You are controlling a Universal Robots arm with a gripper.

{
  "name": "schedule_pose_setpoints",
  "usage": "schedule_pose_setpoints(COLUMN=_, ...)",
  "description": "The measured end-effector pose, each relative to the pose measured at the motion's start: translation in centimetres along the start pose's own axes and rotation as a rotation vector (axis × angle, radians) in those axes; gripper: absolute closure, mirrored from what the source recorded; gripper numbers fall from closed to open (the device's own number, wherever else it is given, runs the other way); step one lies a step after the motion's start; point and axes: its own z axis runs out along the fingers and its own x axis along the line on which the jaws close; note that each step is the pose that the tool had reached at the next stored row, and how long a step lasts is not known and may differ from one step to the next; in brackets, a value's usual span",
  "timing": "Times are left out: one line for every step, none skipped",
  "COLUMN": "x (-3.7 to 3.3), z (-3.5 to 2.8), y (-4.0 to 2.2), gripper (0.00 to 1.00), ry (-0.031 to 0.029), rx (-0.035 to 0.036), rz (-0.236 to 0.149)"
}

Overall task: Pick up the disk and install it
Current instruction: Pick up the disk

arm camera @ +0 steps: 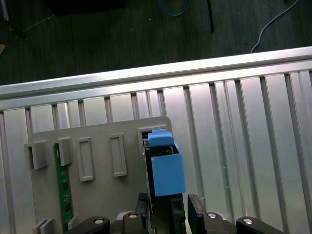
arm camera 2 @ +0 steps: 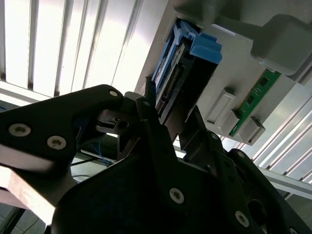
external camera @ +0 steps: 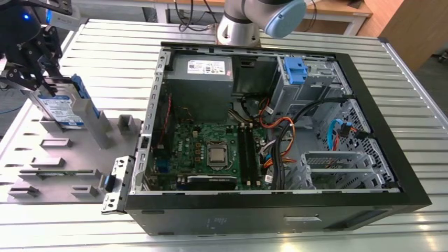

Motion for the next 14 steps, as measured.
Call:
schedule_pose_setpoints(x=0.0, z=0.0, y=0.0, gripper=0.55, ry=0.0, rx=0.0, rz=0.0)
schedule_pose_setpoints(x=0.0, z=0.0, y=0.0, gripper=0.55, ry=0.0, rx=0.0, rz=0.0)
schedule_pose_setpoints(x=0.0, z=0.01, y=0.0, gripper=0.55, ry=0.0, rx=0.0, rz=0.0)
schedule_pose_setpoints(x=-0.01, z=0.01, y=0.0, gripper=0.55, ry=0.0, rx=0.0, rz=0.0)
schedule_pose_setpoints(x=-0.01, z=0.01, y=0.0, gripper=0.55, ry=0.0, rx=0.0, rz=0.0)
schedule_pose_setpoints(x=-0.01, z=0.01, y=0.0, gripper=0.55, ry=0.0, rx=0.0, rz=0.0)
schedule_pose_setpoints(x=-0.01, z=0.01, y=0.0, gripper=0.55, ry=0.0001, rx=-0.0001, rz=-0.002)
schedule_pose_setpoints(x=-0.01, z=0.01, y=0.0, gripper=0.55, ry=0.0003, rx=-0.0003, rz=-0.009)
schedule_pose_setpoints(x=-0.01, z=0.02, y=0.0, gripper=0.55, ry=0.0005, rx=-0.0006, rz=-0.021)
schedule_pose_setpoints(x=-0.01, z=0.02, y=0.0, gripper=0.55, ry=0.0009, rx=-0.001, rz=-0.034)
schedule_pose_setpoints(x=-0.01, z=0.02, y=0.0, gripper=0.55, ry=0.0014, rx=-0.0015, rz=-0.046)
schedule_pose_setpoints(x=-0.01, z=0.02, y=0.0, gripper=0.55, ry=0.0017, rx=-0.0018, rz=-0.057)
schedule_pose_setpoints(x=-0.01, z=0.02, y=0.0, gripper=0.55, ry=0.0018, rx=-0.0019, rz=-0.062)
schedule_pose_setpoints(x=-0.01, z=0.02, y=0.0, gripper=0.55, ry=0.0019, rx=-0.002, rz=-0.062)
